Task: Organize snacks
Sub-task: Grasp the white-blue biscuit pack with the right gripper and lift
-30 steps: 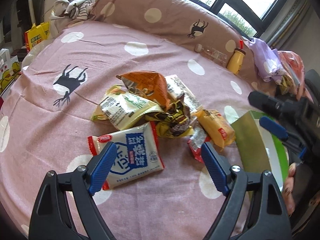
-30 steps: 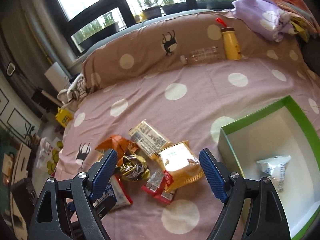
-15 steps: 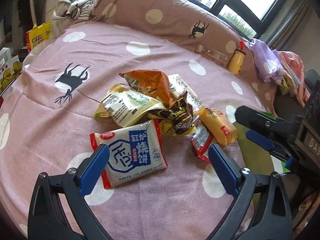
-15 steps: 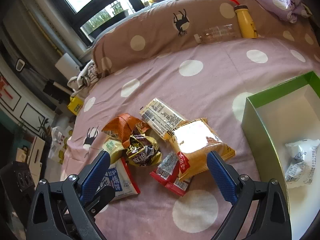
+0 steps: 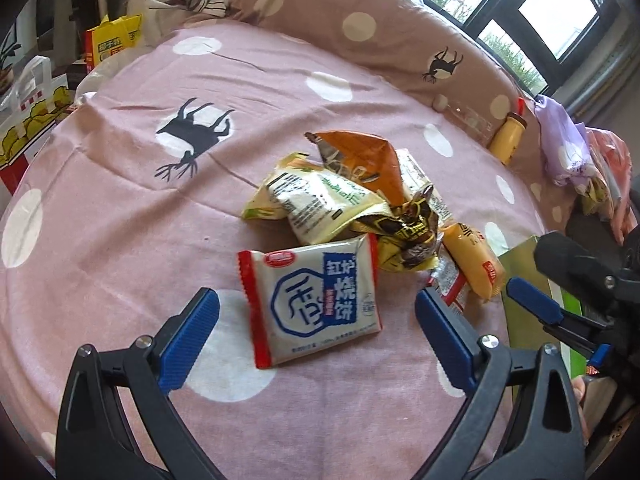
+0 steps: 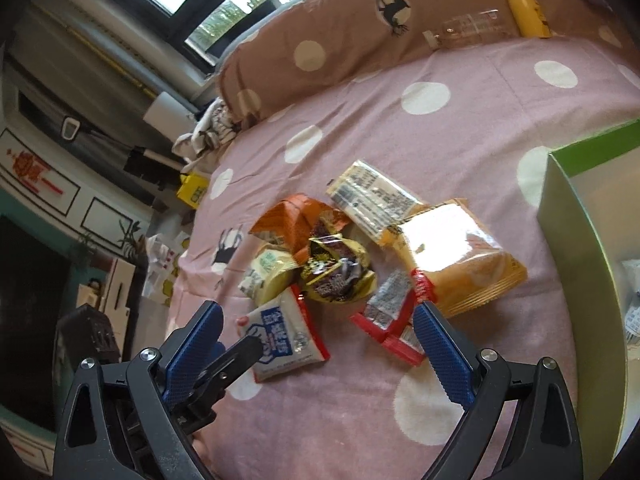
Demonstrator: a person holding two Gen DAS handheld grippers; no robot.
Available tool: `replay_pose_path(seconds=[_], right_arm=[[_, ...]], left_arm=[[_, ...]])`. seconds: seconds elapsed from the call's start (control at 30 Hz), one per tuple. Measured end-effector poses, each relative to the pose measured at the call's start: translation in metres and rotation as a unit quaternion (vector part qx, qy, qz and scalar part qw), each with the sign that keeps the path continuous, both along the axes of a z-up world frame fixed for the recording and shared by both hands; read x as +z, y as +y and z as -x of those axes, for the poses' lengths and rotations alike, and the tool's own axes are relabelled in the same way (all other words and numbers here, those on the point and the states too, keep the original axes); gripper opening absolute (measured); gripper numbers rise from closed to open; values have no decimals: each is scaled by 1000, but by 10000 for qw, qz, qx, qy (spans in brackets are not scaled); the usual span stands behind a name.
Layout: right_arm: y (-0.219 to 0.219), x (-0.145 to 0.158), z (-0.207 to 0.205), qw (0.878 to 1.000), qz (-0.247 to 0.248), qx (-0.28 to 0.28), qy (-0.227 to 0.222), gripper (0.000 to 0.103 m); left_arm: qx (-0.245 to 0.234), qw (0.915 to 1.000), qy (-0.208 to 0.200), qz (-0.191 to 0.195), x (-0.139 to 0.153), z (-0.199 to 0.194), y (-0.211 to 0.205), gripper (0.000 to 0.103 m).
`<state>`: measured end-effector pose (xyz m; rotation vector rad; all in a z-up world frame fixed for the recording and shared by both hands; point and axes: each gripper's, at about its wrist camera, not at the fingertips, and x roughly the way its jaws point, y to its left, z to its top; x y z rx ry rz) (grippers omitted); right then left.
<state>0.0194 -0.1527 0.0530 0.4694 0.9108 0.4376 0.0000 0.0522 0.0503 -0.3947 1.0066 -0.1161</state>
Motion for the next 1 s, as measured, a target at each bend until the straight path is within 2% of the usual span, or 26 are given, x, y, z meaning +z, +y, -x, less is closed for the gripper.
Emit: replay_pose_path(seconds=[0.07,0.33,0.5,0.57,0.6,0.67,0.7,0.77,0.83,1.0], right_arm=[[13,-1,-2,9998,33,198,-1,93],[59,-42,-35,9954,118,703,640,72],[72,-60,-46,9933,229,768,835,71],[77,-66,-46,9923,273,804,905,71],[77,-68,-46,9923,277,786,920,71],[79,-67,-44,9926,322,808,848,70],[79,-67,-43,9923,311,853,842,68],[80,-68,-42,9921,285,859,869,63],[79,-66,-39,9928,314,787,841,60],[75,-47,-26,9957,357,681,512,59]], left_arm=[[21,9999,139,-53,-5,-1,2,98],[73,9990,444,-55,-21,-6,3,94],[59,9983,529,-240,-26,-9,-1,84],[-14,9982,531,-266,-26,-8,-2,73],[-39,9982,520,-288,-26,-8,-3,71],[-68,9982,505,-314,-26,-8,-4,57],[-92,9984,491,-270,-26,-8,-4,56],[-230,9985,473,-132,-25,-8,-6,44],[-310,9987,380,-127,-21,-6,-9,40],[-481,9986,-51,-207,-2,5,-20,40]])
